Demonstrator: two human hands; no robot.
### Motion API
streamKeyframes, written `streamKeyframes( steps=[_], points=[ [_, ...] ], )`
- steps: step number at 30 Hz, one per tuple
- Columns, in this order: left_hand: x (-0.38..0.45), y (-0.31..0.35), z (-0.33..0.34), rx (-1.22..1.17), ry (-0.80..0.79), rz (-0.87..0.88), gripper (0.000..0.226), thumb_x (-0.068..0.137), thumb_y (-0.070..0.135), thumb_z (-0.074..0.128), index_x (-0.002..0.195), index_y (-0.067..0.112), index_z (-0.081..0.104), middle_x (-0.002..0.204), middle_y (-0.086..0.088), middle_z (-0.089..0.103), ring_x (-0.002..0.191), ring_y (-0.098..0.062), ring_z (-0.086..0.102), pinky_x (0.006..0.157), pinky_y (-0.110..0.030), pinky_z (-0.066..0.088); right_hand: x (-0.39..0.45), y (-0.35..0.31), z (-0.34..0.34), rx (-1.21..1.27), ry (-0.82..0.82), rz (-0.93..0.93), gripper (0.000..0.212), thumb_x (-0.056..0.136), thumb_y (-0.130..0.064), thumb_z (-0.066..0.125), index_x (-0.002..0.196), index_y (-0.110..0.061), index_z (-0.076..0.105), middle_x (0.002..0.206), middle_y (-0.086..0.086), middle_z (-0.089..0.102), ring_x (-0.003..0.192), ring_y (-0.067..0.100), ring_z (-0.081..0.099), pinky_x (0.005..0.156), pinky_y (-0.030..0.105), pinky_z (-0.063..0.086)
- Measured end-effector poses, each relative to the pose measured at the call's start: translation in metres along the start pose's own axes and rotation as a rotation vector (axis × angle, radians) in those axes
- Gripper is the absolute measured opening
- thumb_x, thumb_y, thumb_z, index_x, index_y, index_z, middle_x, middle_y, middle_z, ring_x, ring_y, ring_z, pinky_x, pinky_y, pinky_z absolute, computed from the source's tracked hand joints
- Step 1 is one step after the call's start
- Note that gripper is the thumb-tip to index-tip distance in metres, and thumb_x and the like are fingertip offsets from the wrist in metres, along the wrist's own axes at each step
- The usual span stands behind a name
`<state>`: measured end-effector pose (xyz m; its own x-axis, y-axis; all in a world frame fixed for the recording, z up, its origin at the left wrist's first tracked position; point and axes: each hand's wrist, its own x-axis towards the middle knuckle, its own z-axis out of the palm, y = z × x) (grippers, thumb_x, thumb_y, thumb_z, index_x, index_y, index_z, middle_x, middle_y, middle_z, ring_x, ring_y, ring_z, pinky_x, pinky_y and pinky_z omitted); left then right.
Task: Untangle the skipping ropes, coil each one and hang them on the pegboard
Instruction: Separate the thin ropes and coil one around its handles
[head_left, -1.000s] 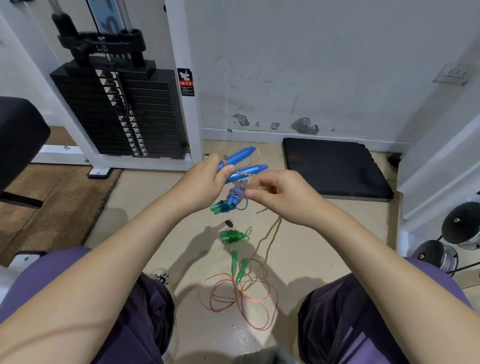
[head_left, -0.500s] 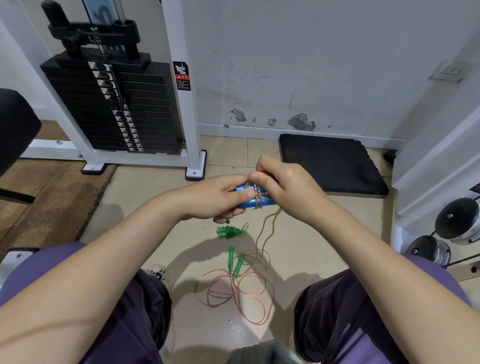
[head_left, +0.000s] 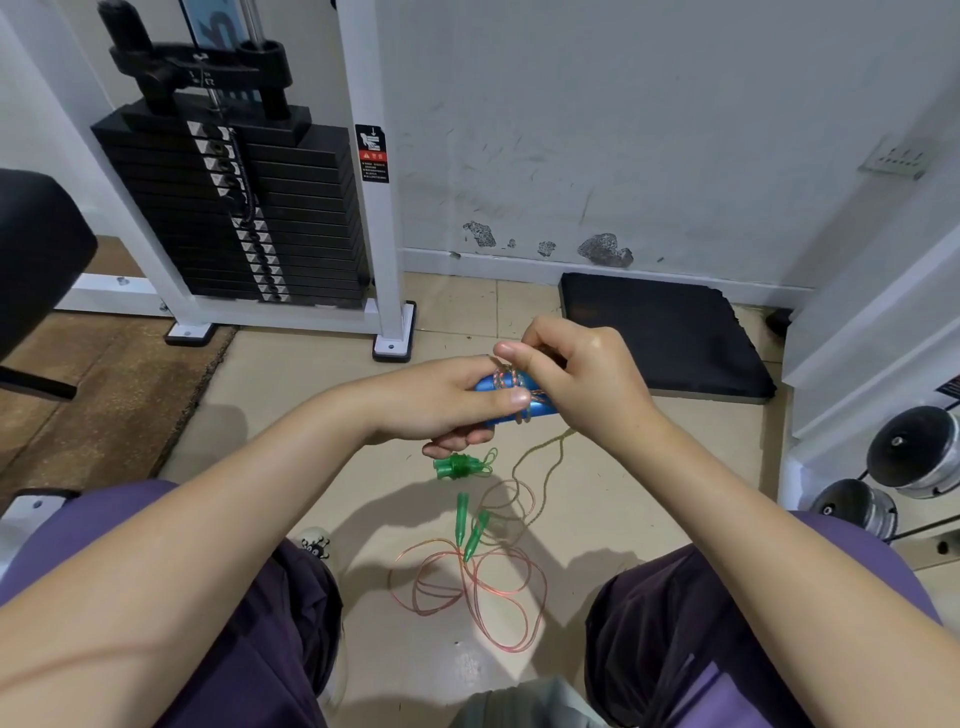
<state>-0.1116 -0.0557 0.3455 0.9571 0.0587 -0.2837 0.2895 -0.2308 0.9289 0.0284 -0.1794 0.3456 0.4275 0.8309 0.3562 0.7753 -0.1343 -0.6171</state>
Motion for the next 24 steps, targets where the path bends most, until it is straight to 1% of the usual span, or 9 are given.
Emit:
streamKeyframes(
  steps=[3,5,8,10,13,15,18,21,24],
  points=[
    [0.000,-0.002,0.002,0.041,0.046,0.023,0.017,0.103,0.037,0.048,0.091,0.026,0.053,0.062,0.001,0.050,0.045,-0.011,0.036,0.042,-0.022,0.033,0.003,0.002,-0.001,0.053,-0.020,0.042,0.034,0.090,-0.037,0.067,0.072,-0.008,0.064,0.057,0.008,0.056,0.055,0.023,0.049,0.055,0.039,0.042],
    [0.000,-0.003,0.003,0.039,0.058,0.033,0.020,0.103,0.039,0.048,0.084,0.033,0.055,0.062,0.001,0.049,0.048,-0.013,0.035,0.042,-0.021,0.031,0.005,0.004,-0.002,0.097,-0.049,0.073,0.033,0.089,-0.037,0.068,0.070,-0.010,0.065,0.059,0.009,0.058,0.057,0.022,0.049,0.055,0.037,0.042],
    [0.001,-0.003,0.004,0.027,0.089,0.039,0.027,0.098,0.048,0.051,0.073,0.042,0.056,0.063,0.001,0.046,0.048,-0.011,0.033,0.043,-0.021,0.028,0.006,0.005,-0.001,0.109,-0.076,0.092,0.032,0.089,-0.037,0.068,0.070,-0.012,0.066,0.060,0.008,0.059,0.055,0.015,0.047,0.054,0.035,0.041],
    [0.002,-0.004,0.005,0.048,0.121,0.050,0.027,0.096,0.050,0.051,0.071,0.045,0.056,0.063,-0.001,0.045,0.047,-0.010,0.032,0.043,-0.021,0.028,0.006,0.005,0.000,0.118,-0.088,0.101,0.028,0.089,-0.037,0.068,0.073,-0.014,0.066,0.058,0.008,0.059,0.053,0.009,0.045,0.053,0.033,0.040],
    [0.005,-0.007,0.005,0.071,0.147,0.071,0.020,0.101,0.042,0.049,0.087,0.031,0.057,0.061,-0.002,0.046,0.043,-0.009,0.035,0.041,-0.019,0.030,0.007,0.005,-0.001,0.186,-0.100,0.140,0.024,0.088,-0.035,0.069,0.086,-0.018,0.052,0.053,0.005,0.053,0.049,0.012,0.044,0.048,0.031,0.040],
    [0.006,-0.007,0.004,0.085,0.158,0.078,0.021,0.103,0.039,0.049,0.089,0.023,0.055,0.060,-0.002,0.048,0.040,-0.008,0.036,0.040,-0.019,0.031,0.007,0.005,-0.003,0.204,-0.096,0.138,0.030,0.088,-0.030,0.070,0.085,-0.015,0.044,0.056,0.002,0.047,0.052,0.012,0.041,0.050,0.030,0.038],
    [0.006,-0.007,0.004,0.113,0.166,0.093,0.022,0.102,0.039,0.049,0.087,0.025,0.054,0.060,-0.001,0.052,0.039,-0.010,0.037,0.040,-0.020,0.031,0.009,0.004,-0.006,0.184,-0.156,0.108,0.027,0.092,-0.026,0.066,0.078,-0.008,0.052,0.066,0.013,0.054,0.060,0.013,0.044,0.057,0.032,0.039],
    [0.006,-0.007,0.001,0.131,0.180,0.102,0.023,0.102,0.038,0.051,0.086,0.021,0.052,0.059,0.001,0.052,0.038,-0.008,0.038,0.040,-0.020,0.031,0.007,0.003,-0.008,0.184,-0.247,0.137,0.028,0.098,-0.030,0.056,0.082,-0.007,0.062,0.071,0.010,0.061,0.060,0.013,0.055,0.058,0.034,0.047],
    [0.005,-0.008,-0.005,0.054,0.197,0.102,0.026,0.100,0.038,0.051,0.089,0.015,0.050,0.058,-0.001,0.049,0.041,-0.013,0.034,0.042,-0.022,0.027,0.007,0.005,-0.011,0.515,-0.340,0.295,0.031,0.098,-0.029,0.056,0.092,0.001,0.063,0.071,0.013,0.066,0.057,0.026,0.063,0.051,0.033,0.054]
  ],
)
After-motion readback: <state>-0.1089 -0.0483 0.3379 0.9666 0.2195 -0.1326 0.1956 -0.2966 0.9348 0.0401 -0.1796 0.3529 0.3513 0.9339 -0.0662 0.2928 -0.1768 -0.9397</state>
